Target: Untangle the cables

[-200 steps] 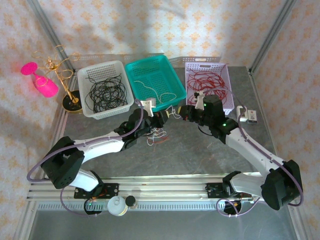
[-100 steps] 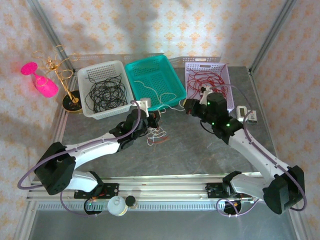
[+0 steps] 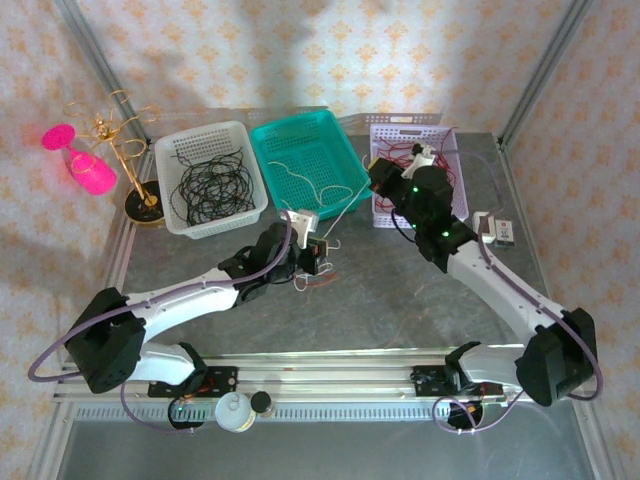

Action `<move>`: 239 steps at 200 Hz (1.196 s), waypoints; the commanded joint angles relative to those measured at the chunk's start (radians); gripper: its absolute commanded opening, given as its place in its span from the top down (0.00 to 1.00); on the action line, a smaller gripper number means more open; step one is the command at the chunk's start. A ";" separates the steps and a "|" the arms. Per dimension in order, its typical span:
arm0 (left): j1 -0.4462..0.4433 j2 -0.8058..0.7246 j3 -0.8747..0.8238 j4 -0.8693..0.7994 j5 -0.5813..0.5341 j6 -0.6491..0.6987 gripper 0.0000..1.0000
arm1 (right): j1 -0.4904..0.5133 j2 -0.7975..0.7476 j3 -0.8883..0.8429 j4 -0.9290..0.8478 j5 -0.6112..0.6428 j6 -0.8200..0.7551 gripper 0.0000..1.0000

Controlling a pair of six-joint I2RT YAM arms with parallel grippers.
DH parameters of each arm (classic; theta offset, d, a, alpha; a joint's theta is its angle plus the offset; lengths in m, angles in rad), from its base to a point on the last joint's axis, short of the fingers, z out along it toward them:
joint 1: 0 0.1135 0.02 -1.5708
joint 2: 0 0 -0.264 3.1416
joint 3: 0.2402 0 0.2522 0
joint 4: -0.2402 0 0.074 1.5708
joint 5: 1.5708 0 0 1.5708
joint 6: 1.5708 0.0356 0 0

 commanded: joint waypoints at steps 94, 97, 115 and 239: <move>-0.029 -0.092 0.029 -0.084 0.021 -0.015 1.00 | -0.036 0.026 -0.043 0.153 -0.055 0.112 0.58; -0.028 -0.095 0.034 -0.094 0.020 -0.008 1.00 | -0.040 0.020 -0.034 0.122 -0.071 0.084 0.57; -0.028 -0.117 0.070 -0.168 -0.006 0.033 1.00 | -0.052 -0.004 0.029 -0.128 -0.124 -0.095 0.52; -0.027 -0.166 0.228 -0.342 -0.148 0.179 1.00 | -0.058 -0.123 -0.274 -0.180 -0.556 -0.112 0.43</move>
